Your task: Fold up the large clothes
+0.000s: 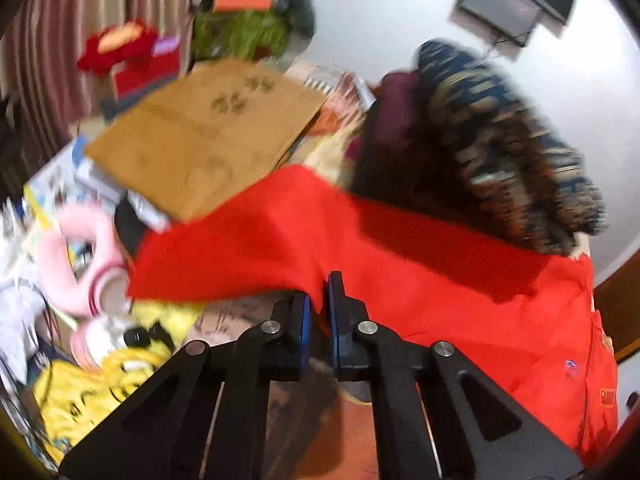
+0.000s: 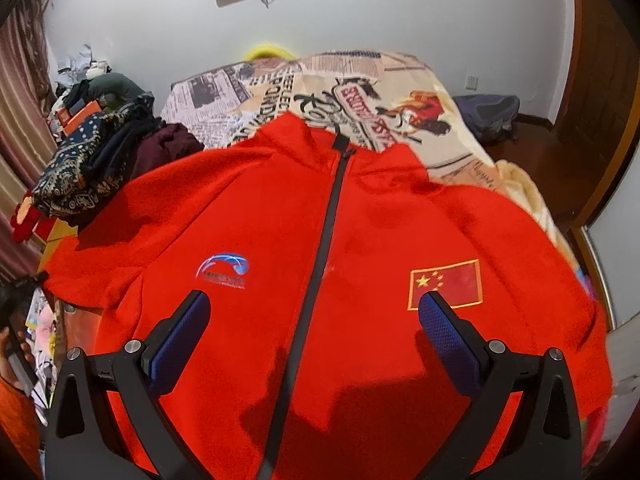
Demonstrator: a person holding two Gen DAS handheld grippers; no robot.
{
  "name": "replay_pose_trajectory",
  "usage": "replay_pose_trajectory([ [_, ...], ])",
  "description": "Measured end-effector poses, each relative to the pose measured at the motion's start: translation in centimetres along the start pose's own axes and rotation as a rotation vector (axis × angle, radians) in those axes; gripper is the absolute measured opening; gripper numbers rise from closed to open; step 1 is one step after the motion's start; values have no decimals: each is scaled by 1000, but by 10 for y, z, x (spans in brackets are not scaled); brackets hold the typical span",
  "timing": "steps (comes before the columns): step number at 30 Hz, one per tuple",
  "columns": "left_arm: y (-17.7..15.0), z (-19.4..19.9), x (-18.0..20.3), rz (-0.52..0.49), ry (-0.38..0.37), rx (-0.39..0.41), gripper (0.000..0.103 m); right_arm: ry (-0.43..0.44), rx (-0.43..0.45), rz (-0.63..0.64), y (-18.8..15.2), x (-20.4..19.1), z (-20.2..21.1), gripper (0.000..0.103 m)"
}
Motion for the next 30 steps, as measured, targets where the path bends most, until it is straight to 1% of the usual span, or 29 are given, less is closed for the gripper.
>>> replay_pose_trajectory([
  [1,3,5,6,-20,-8,10,6,-2,9,4,1,1,3,103],
  [5,16,38,58,-152,-69,76,5,-10,39,20,3,5,11,103],
  [8,23,56,103,-230,-135,109,5,-4,53,29,4,8,15,103],
  [9,25,61,123,-262,-166,115,5,-2,57,30,4,9,17,103],
  [12,28,66,165,-319,-252,105,5,3,80,16,3,16,22,103],
  [13,25,65,186,-350,-291,92,5,5,85,6,3,20,22,103],
  [16,11,58,225,-431,-339,63,5,7,93,-15,1,30,25,103],
  [20,-30,37,286,-561,-393,-19,5,-13,96,-1,-4,40,26,103],
  [23,-67,17,322,-655,-386,-84,5,-40,112,24,-8,46,28,103],
  [24,-78,11,329,-677,-385,-105,5,-46,114,28,-8,48,28,103],
  [26,-106,-5,344,-725,-391,-181,5,-53,105,33,-10,53,27,103],
  [29,-138,-25,348,-755,-384,-281,5,-57,91,34,-12,59,25,103],
  [30,-150,-34,347,-760,-382,-337,5,-56,84,35,-13,60,24,103],
])
Point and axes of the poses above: each gripper's, at about its wrist camera, not at the fingertips, and z roughly against the way its jaws point, x to its right, y to its top, the point moved 1 cm from there along -z, roughly the way its jaws point, and after that the axes turned 13 degrees about -y, right-handed, at the moved point
